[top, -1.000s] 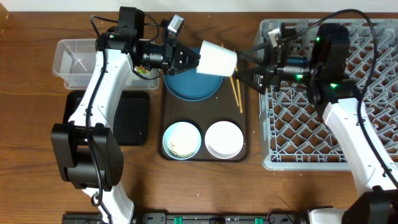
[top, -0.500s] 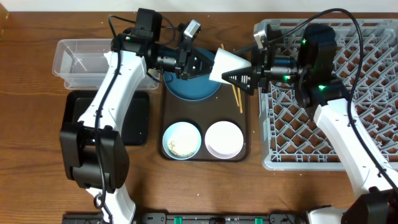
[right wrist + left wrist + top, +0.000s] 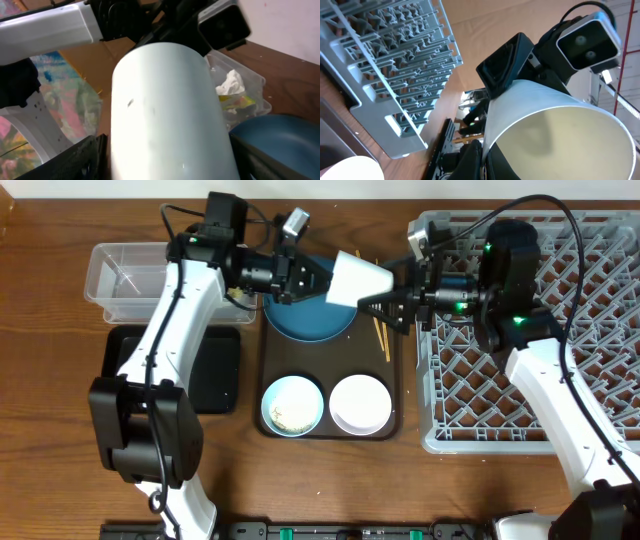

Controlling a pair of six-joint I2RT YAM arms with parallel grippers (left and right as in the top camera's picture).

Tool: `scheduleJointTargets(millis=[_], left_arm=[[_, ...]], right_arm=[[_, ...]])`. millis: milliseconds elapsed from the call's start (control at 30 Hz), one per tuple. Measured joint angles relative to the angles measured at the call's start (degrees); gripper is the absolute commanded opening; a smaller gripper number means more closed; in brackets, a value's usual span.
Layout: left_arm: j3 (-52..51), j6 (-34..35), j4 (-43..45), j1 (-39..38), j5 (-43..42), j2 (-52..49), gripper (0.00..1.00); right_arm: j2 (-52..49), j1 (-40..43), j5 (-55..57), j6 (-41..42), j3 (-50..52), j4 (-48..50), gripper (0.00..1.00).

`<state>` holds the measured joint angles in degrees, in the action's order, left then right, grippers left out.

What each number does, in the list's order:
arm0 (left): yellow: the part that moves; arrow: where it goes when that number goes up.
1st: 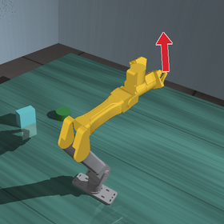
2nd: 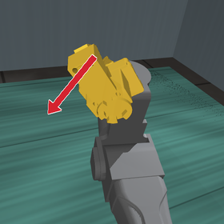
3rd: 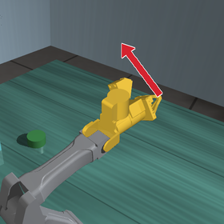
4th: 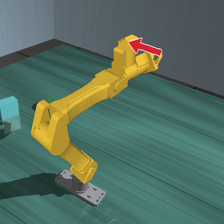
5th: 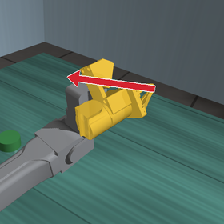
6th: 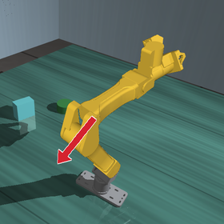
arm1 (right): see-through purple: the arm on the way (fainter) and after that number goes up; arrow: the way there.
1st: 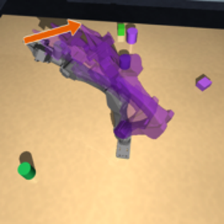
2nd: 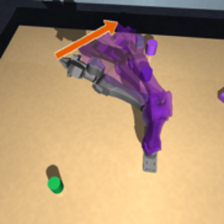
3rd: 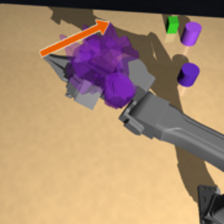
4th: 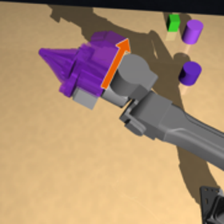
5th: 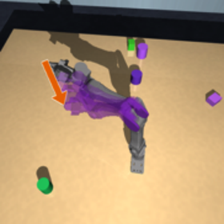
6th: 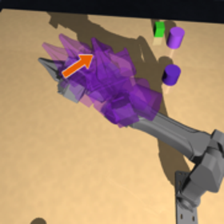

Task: Sort waste into correct bins and load items into the dishwasher rack
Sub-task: 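Lift the cup with left gripper and hand it to the right gripper, then place the white cup upright in the dish rack with right gripper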

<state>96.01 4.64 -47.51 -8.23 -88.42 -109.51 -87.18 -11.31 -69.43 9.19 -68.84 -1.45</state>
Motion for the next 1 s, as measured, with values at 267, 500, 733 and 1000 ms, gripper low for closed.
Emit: scheduleJointTargets(millis=[267, 500, 733, 1000], left_arm=[[0.0, -0.07, 0.07, -0.07, 0.02, 0.0, 0.11], [0.0, -0.07, 0.04, -0.13, -0.17, 0.0, 0.31], [0.0, -0.02, 0.28, -0.13, -0.13, 0.0, 0.31], [0.0, 0.0, 0.42, -0.13, 8.44, 0.0, 0.31]], right_arm=[[0.0, 1.07, -0.44, 0.04, 0.0, 0.09, 0.51], [-0.09, 1.53, -0.24, 0.26, 0.0, 0.13, 0.38], [-0.09, 10.95, 0.02, 4.39, 0.0, -1.64, 0.36], [5.16, 21.24, 12.79, 4.74, -0.61, -27.93, 0.4]])
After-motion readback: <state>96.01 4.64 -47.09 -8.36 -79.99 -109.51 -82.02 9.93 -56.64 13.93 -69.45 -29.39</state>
